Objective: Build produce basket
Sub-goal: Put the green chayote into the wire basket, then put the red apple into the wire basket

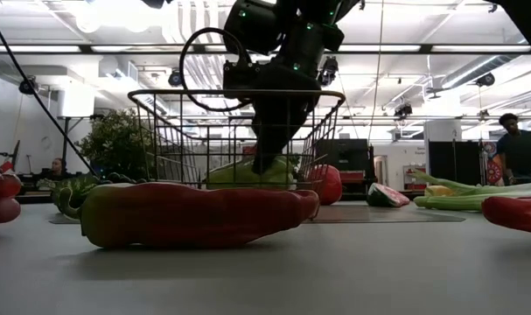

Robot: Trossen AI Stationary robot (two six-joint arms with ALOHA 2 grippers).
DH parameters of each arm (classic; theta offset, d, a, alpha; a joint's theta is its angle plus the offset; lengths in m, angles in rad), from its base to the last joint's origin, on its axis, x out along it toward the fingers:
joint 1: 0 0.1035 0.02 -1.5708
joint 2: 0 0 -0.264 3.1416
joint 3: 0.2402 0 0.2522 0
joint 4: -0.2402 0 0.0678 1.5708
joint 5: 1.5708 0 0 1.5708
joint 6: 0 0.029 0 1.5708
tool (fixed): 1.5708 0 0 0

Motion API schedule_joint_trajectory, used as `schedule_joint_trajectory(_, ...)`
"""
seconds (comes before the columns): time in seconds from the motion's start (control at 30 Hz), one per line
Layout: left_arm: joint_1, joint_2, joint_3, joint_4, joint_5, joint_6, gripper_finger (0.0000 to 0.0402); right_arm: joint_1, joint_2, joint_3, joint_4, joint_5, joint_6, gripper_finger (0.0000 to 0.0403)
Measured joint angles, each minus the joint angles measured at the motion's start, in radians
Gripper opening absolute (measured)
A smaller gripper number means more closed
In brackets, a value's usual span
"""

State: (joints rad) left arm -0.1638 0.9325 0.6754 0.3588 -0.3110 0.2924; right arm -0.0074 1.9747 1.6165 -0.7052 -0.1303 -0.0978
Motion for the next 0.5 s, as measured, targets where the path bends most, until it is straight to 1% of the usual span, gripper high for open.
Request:
schedule_joint_trajectory(0.1,0.0,0.0,0.0,0.0,0.0,0.0,0.0272,0.0,0.0,0.0,0.0,-0.001,-0.016,0.024)
schedule_joint_trajectory(0.37,0.0,0.0,-0.004,0.0,0.0,0.0,0.0272,0.0,-0.003,0.0,-0.002,0.0,-0.008,0.0308)
schedule_joint_trajectory(0.5,0.0,0.0,-0.004,0.0,0.0,0.0,0.0272,-0.002,-0.006,0.0,-0.012,0.0,-0.007,0.033)
